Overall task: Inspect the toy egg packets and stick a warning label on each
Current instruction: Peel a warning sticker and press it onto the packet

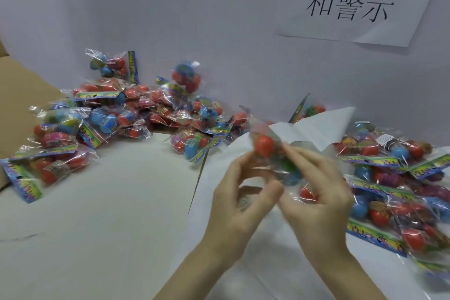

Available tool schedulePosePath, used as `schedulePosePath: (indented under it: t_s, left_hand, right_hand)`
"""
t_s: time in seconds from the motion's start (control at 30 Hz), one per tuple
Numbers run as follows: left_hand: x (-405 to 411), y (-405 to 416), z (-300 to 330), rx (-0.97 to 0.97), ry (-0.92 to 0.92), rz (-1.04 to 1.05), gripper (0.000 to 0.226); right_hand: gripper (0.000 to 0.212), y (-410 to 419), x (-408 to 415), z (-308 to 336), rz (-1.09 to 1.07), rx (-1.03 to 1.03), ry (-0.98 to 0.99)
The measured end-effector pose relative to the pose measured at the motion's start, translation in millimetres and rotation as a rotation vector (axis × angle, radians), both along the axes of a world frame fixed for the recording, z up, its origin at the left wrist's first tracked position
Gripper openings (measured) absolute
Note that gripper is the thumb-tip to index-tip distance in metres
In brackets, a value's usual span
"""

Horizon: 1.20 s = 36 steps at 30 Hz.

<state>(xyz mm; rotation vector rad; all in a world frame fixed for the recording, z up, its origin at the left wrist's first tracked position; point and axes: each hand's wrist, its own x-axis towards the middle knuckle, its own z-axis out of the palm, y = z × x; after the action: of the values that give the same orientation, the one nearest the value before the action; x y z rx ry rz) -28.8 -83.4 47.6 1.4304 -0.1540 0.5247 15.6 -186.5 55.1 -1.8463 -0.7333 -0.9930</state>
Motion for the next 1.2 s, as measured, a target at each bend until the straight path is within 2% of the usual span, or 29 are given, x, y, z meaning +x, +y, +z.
schedulePosePath:
  t_s: [0.07, 0.1, 0.17, 0.23, 0.3, 0.37, 0.43, 0.53, 0.63, 0.67, 0.73, 0.77, 0.83, 0.9, 0.97, 1.07, 1.2]
  left_hand:
    - [2.9, 3.6, 1.0, -0.176, 0.053, -0.046, 0.034]
    - [4.7, 7.4, 3.1, -0.28, 0.085, -0.023, 0.025]
    - [8.0, 16.2, 4.9, -0.383, 0.127, 0.048, 0.024]
    - [9.6, 23.2, 5.0, -0.374, 0.147, 0.043, 0.025]
    - [10.0, 26.7, 5.1, -0.305, 0.185, 0.001, 0.027]
    - [9.0, 29.0, 5.5, -0.267, 0.208, -0.085, 0.03]
    - [8.0, 30.9, 5.1, -0.185, 0.2, -0.169, 0.034]
    - [4.4, 27.8, 6.1, -0.089, 0.161, -0.188, 0.031]
    - [4.7, 26.8, 6.7, -0.164, 0.132, -0.034, 0.024]
    - [5.4, 28.3, 7.4, -0.241, 0.124, 0.015, 0.017]
    - [6.6, 33.3, 11.2, -0.428, 0.132, 0.068, 0.01]
    - [7.4, 36.8, 12.3, -0.523, 0.126, 0.079, 0.009]
    - [7.2, 42.5, 16.5, -0.664, 0.114, 0.112, 0.007]
    - [7.0, 46.3, 18.6, -0.663, 0.157, 0.13, 0.012]
    - [5.6, 48.5, 19.4, -0.615, 0.231, 0.078, 0.014]
    - [6.9, 50.5, 16.1, -0.542, 0.315, -0.017, 0.012]
    - [8.9, 52.2, 11.8, -0.525, 0.375, -0.081, 0.018]
  right_hand:
    - [0.046, 3.6, -4.9, -0.7, 0.172, -0.132, -0.019]
    - [0.047, 3.4, -7.2, -0.2, 0.288, -0.146, 0.017]
    - [0.04, 0.3, -9.5, 1.6, 0.419, -0.076, 0.095]
    - [0.032, -2.3, -8.0, 4.6, 0.365, 0.066, 0.159]
    - [0.036, -4.3, -3.4, 8.5, 0.31, 0.2, 0.34]
    - [0.046, -5.8, 3.3, 9.0, 0.373, 0.194, 0.572]
    - [0.04, -7.0, 7.6, 7.7, 0.481, 0.18, 0.721]
    - [0.03, -8.4, 8.0, 8.7, 0.583, 0.197, 0.754]
    - [0.026, -6.9, 7.9, 7.8, 0.7, 0.283, 0.781]
    - [0.024, -7.2, 10.6, 5.9, 0.705, 0.345, 0.809]
    - [0.018, -9.0, 19.1, 0.8, 0.576, 0.425, 0.86]
    - [0.013, -10.1, 23.8, -2.7, 0.461, 0.41, 0.878]
    - [0.006, -11.6, 31.9, -11.2, 0.243, 0.223, 0.893]
    - [0.021, -10.9, 34.1, -20.3, 0.162, -0.069, 0.912]
    - [0.043, -7.9, 31.6, -28.3, 0.221, -0.206, 0.937]
    - [0.05, -3.6, 29.0, -31.5, 0.321, -0.105, 0.961]
    - [0.037, -0.2, 27.6, -29.4, 0.246, -0.044, 0.896]
